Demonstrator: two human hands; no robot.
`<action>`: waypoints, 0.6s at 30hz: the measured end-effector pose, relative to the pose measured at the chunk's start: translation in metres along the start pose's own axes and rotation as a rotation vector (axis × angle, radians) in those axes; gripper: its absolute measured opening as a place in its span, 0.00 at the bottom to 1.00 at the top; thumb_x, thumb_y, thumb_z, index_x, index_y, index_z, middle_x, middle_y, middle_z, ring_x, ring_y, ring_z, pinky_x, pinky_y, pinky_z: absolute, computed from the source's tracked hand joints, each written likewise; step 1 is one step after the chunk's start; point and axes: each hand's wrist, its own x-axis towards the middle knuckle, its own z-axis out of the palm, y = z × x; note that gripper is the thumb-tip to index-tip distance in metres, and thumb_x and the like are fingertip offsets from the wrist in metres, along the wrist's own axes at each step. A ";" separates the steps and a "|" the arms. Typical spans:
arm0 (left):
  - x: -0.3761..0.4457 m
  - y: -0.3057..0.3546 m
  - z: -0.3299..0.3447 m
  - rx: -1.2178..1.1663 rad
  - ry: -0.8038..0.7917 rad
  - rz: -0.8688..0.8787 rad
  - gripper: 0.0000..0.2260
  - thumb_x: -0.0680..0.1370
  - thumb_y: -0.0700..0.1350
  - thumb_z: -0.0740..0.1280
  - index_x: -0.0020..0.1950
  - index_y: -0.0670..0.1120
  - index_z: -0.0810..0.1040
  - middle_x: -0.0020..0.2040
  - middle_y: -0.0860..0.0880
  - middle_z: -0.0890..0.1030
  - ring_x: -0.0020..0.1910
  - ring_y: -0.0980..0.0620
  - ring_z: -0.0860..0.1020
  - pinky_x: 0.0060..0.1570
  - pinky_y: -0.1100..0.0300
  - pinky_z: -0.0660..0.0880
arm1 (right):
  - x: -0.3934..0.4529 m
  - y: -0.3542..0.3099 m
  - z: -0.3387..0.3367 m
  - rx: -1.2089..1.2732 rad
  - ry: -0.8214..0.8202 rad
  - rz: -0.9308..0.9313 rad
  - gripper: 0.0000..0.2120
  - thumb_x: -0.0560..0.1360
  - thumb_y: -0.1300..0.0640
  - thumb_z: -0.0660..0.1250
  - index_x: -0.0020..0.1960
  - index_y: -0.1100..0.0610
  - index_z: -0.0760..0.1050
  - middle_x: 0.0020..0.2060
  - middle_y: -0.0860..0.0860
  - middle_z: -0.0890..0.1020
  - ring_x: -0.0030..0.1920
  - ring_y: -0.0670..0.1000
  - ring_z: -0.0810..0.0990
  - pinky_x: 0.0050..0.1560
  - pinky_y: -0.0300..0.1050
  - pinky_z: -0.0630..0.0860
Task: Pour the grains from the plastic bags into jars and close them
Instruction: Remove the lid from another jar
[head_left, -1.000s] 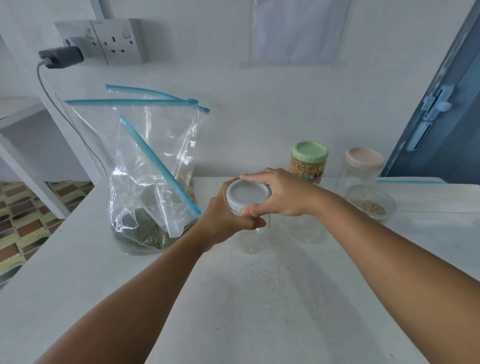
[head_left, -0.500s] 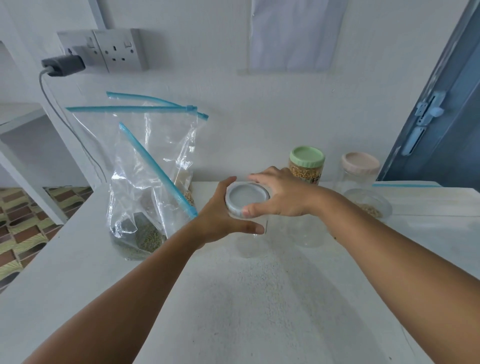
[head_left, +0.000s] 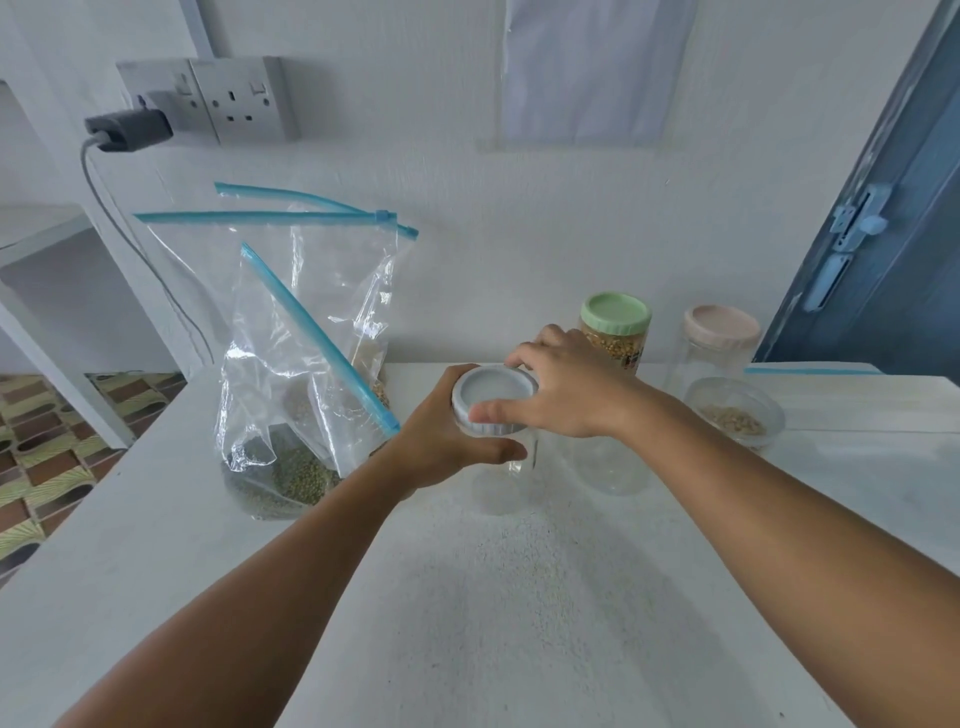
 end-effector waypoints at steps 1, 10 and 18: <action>-0.001 0.001 0.000 -0.009 0.001 -0.002 0.40 0.67 0.46 0.85 0.72 0.54 0.67 0.62 0.56 0.78 0.59 0.62 0.78 0.54 0.66 0.78 | -0.001 -0.003 0.002 -0.027 0.025 0.002 0.46 0.66 0.17 0.60 0.74 0.46 0.69 0.67 0.47 0.73 0.68 0.52 0.69 0.65 0.55 0.71; 0.000 0.001 0.001 -0.016 -0.008 0.003 0.38 0.67 0.45 0.85 0.70 0.57 0.68 0.62 0.58 0.77 0.59 0.64 0.78 0.54 0.66 0.77 | -0.003 -0.005 -0.017 0.031 -0.126 -0.032 0.48 0.69 0.22 0.65 0.81 0.45 0.60 0.76 0.49 0.66 0.76 0.54 0.62 0.73 0.56 0.65; 0.000 -0.002 0.001 -0.003 -0.013 0.006 0.36 0.67 0.42 0.84 0.66 0.60 0.69 0.57 0.64 0.79 0.58 0.65 0.78 0.54 0.68 0.76 | -0.003 -0.007 -0.014 0.044 -0.144 -0.108 0.47 0.72 0.29 0.69 0.83 0.45 0.54 0.79 0.49 0.63 0.77 0.54 0.59 0.75 0.55 0.61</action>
